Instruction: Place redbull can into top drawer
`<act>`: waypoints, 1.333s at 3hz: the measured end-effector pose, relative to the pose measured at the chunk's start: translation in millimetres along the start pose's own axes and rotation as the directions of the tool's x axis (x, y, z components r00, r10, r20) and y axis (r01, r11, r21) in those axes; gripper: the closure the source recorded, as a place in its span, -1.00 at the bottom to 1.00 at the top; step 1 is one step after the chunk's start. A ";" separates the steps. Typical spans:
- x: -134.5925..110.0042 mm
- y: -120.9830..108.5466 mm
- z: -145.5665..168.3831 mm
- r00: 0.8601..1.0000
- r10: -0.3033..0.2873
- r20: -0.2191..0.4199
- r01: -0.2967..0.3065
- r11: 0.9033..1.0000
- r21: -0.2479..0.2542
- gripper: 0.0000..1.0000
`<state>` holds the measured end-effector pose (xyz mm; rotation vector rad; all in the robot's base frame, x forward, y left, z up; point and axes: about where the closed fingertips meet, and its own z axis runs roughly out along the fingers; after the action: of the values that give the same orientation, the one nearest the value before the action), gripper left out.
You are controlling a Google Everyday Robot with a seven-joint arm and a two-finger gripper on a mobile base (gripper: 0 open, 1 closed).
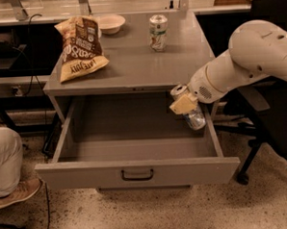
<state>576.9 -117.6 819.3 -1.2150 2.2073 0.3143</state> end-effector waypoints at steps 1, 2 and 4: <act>21.9 8.2 39.2 0.997 0.000 -0.073 -0.004 0.999 -0.045 1.00; 41.1 18.1 85.1 0.988 -0.027 -0.155 0.015 0.997 -0.077 1.00; 56.8 30.9 165.9 0.965 -0.056 -0.257 0.038 0.997 -0.074 0.77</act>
Offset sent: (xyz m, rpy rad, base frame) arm 0.0060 0.0411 -0.1683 -0.2369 0.2027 0.1067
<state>592.1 -62.1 650.8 -1.4131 2.4008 0.2240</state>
